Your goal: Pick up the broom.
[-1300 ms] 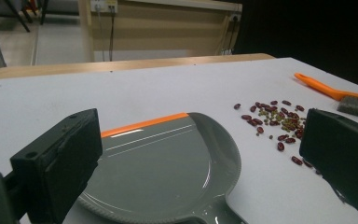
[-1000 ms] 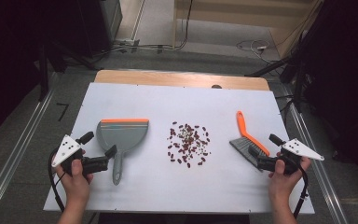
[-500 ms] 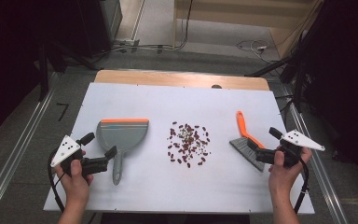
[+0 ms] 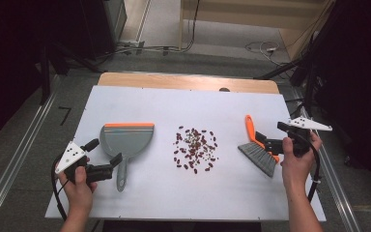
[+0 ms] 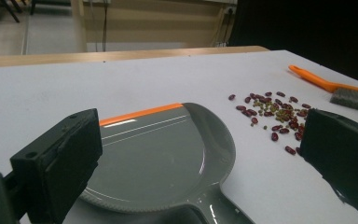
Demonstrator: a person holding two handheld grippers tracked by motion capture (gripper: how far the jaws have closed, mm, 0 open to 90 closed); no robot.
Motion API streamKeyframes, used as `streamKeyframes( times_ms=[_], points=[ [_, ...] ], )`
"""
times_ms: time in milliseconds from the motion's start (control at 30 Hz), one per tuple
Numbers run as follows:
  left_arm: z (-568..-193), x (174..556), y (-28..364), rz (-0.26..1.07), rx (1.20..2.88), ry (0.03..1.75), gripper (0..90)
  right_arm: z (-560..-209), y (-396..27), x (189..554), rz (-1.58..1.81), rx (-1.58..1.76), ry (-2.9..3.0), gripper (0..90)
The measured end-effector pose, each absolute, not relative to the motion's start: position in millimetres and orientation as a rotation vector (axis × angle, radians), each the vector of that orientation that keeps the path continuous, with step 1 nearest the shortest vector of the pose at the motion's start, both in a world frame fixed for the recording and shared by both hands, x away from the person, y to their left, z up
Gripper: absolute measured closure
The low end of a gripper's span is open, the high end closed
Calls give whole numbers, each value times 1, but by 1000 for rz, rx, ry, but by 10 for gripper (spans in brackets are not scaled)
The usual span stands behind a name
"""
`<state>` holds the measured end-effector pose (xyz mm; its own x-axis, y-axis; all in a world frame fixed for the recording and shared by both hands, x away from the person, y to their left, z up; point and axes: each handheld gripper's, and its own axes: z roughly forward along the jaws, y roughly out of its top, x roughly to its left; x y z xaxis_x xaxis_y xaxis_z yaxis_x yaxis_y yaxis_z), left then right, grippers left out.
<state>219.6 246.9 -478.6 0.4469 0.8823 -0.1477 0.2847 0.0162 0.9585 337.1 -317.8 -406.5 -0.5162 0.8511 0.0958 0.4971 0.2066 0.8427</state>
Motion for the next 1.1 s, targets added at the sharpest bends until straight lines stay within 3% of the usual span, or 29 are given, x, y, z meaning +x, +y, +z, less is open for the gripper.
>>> streamKeyframes(
  times_ms=[133, 167, 333, 433, 500, 533, 800, 1100],
  points=[
    [-478, 219, 245, 639, 1529, 1059, 0, -403, -312, 348, 1199, 1260, 2152, 0],
    [-478, 219, 246, 637, 1527, 1060, 0, -403, -308, 357, 1175, 1275, 2193, 47],
    [-479, 222, 244, 620, 1512, 1065, 0, -406, -293, 378, 1014, 1303, 2290, 68],
    [-479, 222, 242, 621, 1519, 1058, 0, -411, -285, 388, 900, 1318, 2329, 174],
    [-480, 222, 243, 617, 1511, 1060, 0, -415, -283, 394, 877, 1365, 2370, 361],
    [-480, 222, 244, 613, 1505, 1065, 0, -418, -283, 397, 865, 1391, 2397, 410],
    [-480, 223, 243, 612, 1503, 1064, 0, -444, -282, 412, 538, 1541, 2435, 616],
    [-479, 223, 241, 612, 1508, 1059, 0, -455, -281, 417, 443, 1532, 2446, 601]
  ],
)
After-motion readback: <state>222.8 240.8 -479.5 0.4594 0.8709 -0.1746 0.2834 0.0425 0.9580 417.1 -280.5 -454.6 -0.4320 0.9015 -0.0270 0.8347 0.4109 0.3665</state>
